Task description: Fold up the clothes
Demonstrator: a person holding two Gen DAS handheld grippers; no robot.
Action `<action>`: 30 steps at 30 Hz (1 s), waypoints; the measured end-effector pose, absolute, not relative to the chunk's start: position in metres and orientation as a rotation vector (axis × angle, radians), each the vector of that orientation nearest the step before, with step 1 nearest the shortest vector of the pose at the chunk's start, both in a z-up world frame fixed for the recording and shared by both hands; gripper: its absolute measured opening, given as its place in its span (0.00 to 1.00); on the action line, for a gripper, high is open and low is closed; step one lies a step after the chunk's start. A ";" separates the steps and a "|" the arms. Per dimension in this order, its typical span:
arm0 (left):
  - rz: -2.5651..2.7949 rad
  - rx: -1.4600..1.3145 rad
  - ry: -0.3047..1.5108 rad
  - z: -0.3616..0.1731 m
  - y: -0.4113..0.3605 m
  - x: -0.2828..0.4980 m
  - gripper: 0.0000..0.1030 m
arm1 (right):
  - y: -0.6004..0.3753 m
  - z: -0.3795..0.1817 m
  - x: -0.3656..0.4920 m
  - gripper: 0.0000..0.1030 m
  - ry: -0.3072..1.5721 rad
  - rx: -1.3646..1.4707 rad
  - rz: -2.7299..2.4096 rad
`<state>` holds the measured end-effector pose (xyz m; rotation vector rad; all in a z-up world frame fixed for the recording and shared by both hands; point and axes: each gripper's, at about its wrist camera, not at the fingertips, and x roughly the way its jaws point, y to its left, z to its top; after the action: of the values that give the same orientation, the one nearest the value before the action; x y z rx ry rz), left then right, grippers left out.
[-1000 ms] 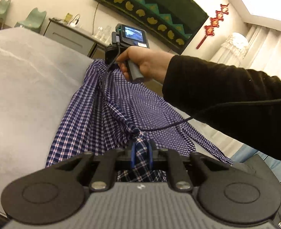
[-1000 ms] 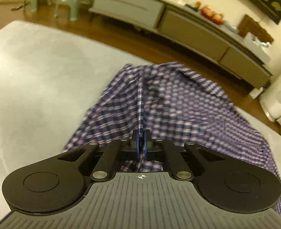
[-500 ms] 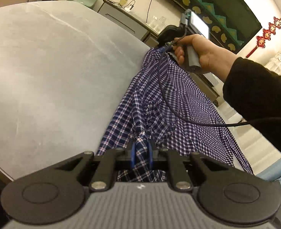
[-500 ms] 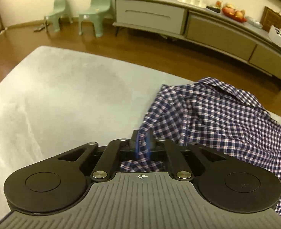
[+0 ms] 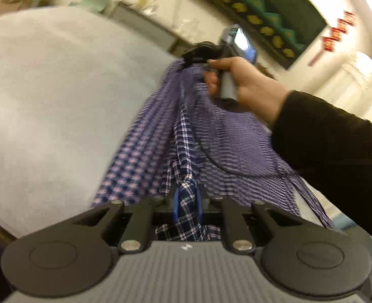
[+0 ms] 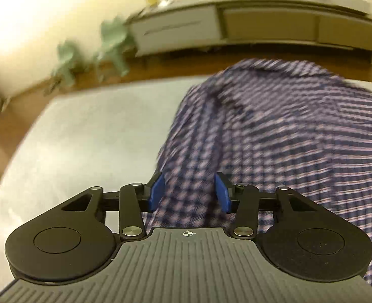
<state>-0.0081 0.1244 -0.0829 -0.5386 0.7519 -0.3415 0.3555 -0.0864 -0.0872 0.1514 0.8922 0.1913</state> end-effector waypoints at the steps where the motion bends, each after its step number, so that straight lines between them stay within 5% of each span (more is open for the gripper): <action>1: -0.322 -0.556 0.767 -0.085 0.127 -0.005 0.13 | -0.082 -0.090 0.355 0.47 0.896 0.115 0.197; 8: -0.280 -0.616 0.809 -0.089 0.137 0.005 0.24 | -0.104 -0.062 0.316 0.49 0.781 0.173 0.244; 13: -0.262 -0.575 0.750 -0.082 0.134 -0.001 0.50 | -0.174 -0.011 0.225 0.54 0.570 0.441 0.404; 17: -0.162 -0.360 0.556 -0.056 0.111 -0.029 0.52 | -0.240 0.008 0.160 0.74 0.478 0.518 0.369; 20: -0.169 -0.242 0.459 -0.046 0.089 -0.046 0.55 | -0.268 -0.009 0.131 0.75 0.568 0.430 0.269; 25: -0.197 -0.143 0.651 -0.068 0.050 -0.030 0.54 | -0.301 -0.079 0.102 0.72 0.818 0.262 0.107; 30: -0.132 -0.144 0.595 -0.040 0.059 -0.048 0.54 | -0.373 -0.079 0.067 0.74 0.741 0.240 0.010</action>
<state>-0.0484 0.0591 -0.0402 -0.1440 0.5951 -0.1319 0.0672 -0.3726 -0.0787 0.2396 0.7415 0.0098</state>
